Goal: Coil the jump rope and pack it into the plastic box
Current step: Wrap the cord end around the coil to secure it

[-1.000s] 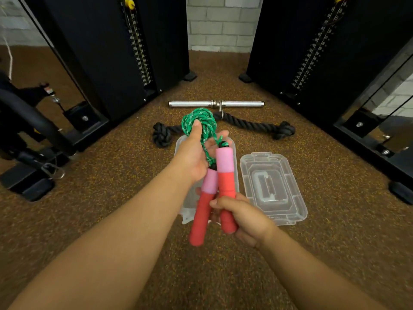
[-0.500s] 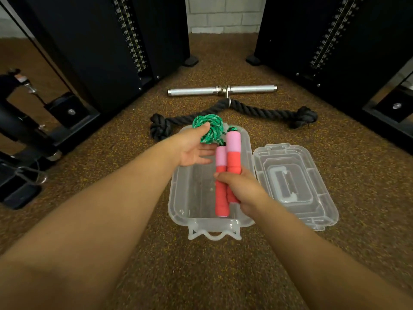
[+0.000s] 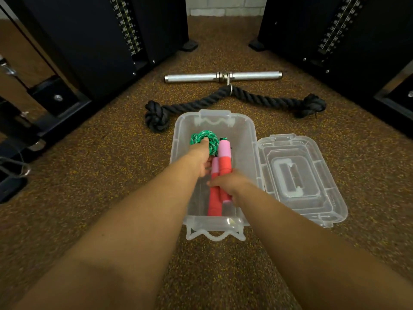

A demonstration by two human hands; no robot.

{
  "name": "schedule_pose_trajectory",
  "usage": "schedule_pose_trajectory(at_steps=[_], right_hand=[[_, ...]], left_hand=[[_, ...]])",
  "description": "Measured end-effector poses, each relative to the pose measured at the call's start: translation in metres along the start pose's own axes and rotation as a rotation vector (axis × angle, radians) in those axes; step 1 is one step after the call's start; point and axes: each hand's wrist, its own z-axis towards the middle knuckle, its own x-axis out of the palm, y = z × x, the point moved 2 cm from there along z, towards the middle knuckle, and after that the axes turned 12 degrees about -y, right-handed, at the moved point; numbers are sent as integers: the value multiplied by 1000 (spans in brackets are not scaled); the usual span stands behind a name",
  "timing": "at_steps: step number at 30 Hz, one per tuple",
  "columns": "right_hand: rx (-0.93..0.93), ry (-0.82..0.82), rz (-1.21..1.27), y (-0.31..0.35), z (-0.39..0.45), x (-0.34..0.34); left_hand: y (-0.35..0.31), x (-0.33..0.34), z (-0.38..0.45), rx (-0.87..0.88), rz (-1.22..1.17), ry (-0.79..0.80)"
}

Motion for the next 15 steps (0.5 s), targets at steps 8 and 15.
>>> schedule_pose_trajectory(at_steps=[8, 15], right_hand=[[-26, 5, -235, 3, 12, 1], [-51, -208, -234, 2, 22, 16]], left_hand=[[16, 7, 16, -15, -7, -96], [21, 3, 18, 28, 56, -140]])
